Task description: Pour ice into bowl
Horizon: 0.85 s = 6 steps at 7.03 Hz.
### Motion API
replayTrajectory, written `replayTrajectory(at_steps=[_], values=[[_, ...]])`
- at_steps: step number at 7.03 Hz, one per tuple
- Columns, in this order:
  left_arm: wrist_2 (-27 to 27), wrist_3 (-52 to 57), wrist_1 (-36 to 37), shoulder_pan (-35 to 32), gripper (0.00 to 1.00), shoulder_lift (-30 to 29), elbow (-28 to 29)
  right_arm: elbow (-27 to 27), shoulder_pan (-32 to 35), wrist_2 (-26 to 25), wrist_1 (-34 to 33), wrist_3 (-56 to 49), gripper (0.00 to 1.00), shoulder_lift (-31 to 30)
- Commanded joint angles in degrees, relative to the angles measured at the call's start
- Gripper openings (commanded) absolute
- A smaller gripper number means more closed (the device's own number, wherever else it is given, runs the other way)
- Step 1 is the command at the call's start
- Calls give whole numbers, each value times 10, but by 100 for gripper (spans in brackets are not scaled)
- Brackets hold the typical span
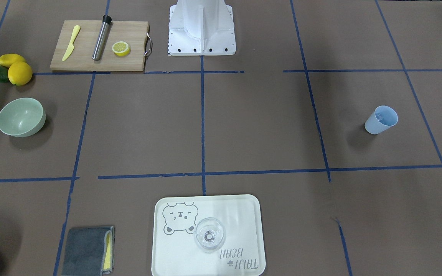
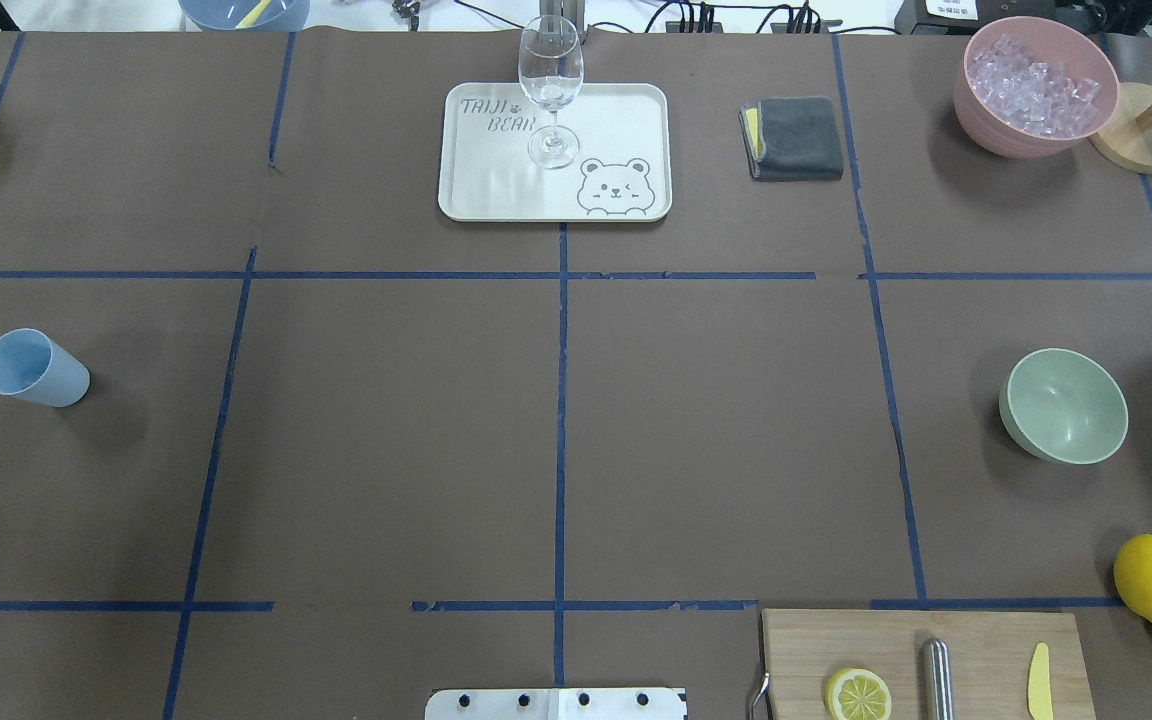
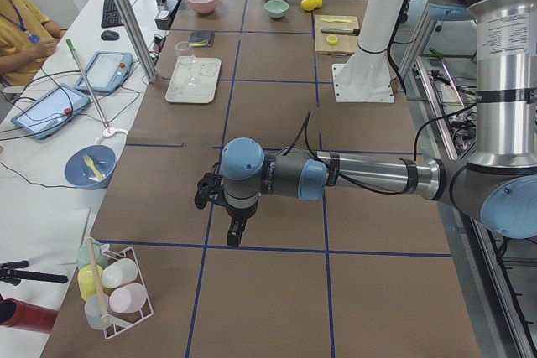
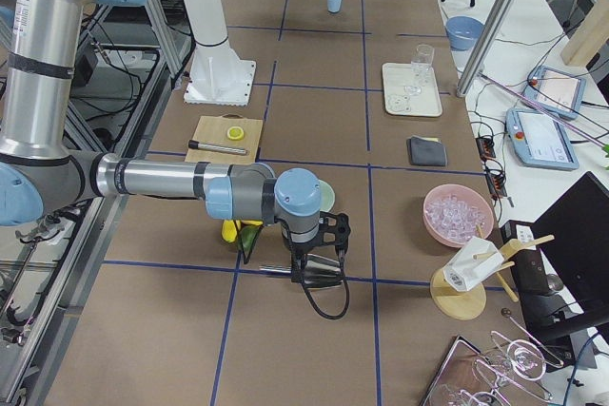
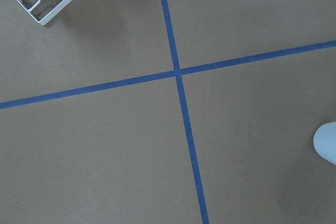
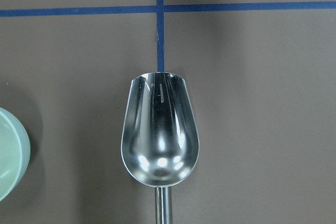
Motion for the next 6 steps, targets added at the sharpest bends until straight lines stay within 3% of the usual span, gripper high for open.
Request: replayTrajectory(at_steps=[1, 4, 6], values=[[-1, 2, 1, 0, 100, 1, -3, -1, 0, -1, 0, 0, 100, 0], [0, 2, 0, 0, 100, 0, 4, 2, -1, -1, 3, 8, 100, 13], [0, 2, 0, 0, 100, 0, -3, -1, -1, 2, 45, 18, 100, 63]])
